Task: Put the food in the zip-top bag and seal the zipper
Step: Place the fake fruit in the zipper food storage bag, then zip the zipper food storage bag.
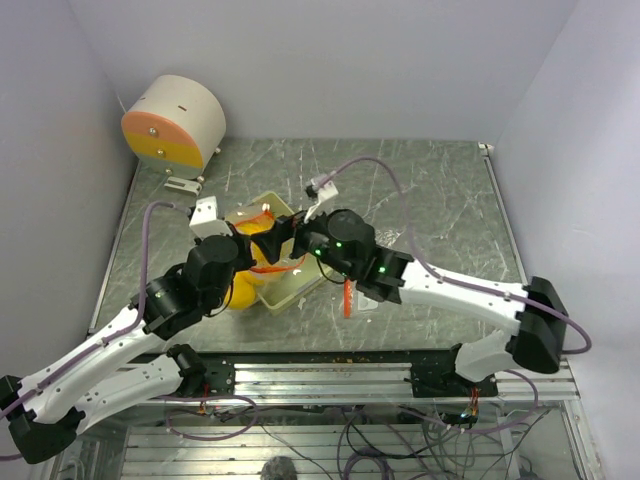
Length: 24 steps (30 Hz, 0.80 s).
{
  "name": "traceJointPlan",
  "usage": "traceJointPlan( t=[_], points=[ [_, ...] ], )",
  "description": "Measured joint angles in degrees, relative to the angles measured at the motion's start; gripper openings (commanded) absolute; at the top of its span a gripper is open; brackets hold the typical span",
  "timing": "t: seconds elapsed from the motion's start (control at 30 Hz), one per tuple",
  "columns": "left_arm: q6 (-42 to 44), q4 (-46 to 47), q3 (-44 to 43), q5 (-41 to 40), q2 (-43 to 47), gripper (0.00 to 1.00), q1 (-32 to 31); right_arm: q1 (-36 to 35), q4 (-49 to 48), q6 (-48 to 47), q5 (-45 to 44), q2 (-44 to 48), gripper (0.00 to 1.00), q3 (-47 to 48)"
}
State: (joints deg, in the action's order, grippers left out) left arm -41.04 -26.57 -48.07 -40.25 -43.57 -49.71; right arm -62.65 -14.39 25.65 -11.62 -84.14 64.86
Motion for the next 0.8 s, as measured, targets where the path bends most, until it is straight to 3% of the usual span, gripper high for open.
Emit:
traceJointPlan(
  t=[0.27,0.53,0.8],
  points=[
    [-0.98,1.33,1.84,0.04,1.38,0.07,0.00,-0.17,3.56,0.46,-8.83,9.49,0.93,-1.05],
    [-1.68,2.54,2.97,0.85,1.40,0.07,0.00,0.17,14.62,4.50,-13.29,-1.81,0.85,14.16],
    [-1.64,3.39,3.45,1.18,1.29,0.07,0.00,1.07,22.21,8.26,-13.22,-8.44,0.75,19.34]
  ],
)
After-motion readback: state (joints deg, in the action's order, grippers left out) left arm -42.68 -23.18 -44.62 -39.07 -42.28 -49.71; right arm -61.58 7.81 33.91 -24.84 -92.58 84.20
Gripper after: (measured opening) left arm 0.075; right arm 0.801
